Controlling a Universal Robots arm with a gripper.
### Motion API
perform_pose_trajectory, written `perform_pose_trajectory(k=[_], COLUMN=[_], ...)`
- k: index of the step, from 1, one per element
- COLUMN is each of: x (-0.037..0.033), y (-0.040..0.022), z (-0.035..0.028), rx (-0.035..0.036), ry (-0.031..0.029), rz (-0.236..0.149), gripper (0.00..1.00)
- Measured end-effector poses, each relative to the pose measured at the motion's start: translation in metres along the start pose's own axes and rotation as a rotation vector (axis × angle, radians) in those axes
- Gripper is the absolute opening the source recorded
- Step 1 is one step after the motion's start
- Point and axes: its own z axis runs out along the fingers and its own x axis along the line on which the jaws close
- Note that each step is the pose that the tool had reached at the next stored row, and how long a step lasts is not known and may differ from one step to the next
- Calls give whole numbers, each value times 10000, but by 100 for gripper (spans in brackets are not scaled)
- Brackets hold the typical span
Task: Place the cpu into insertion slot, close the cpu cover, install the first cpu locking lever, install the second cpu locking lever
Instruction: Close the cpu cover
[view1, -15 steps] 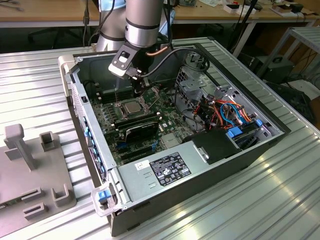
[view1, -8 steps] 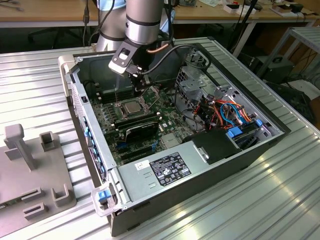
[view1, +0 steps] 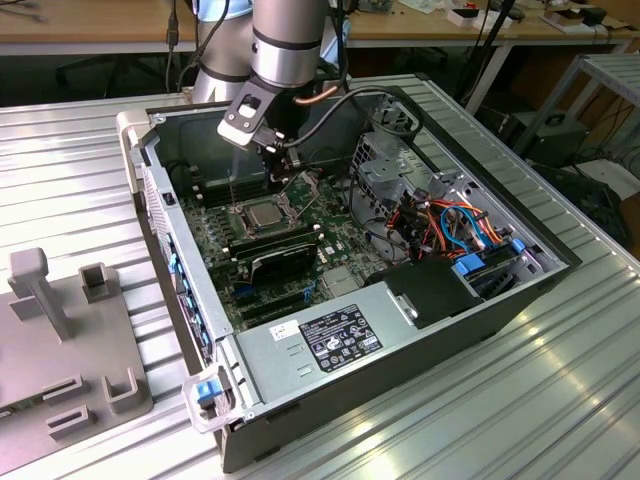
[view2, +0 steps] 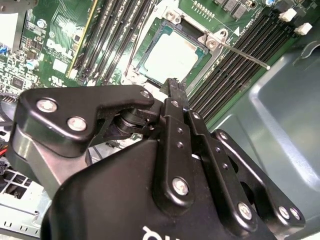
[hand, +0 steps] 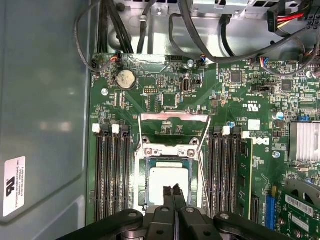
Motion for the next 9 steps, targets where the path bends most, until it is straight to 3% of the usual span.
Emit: perform_pose_trajectory(k=[5, 9], x=[-3, -2], y=[112, 133], z=[6, 3], rx=[-1, -2], ry=[2, 1], rz=[0, 2], gripper=[11, 11])
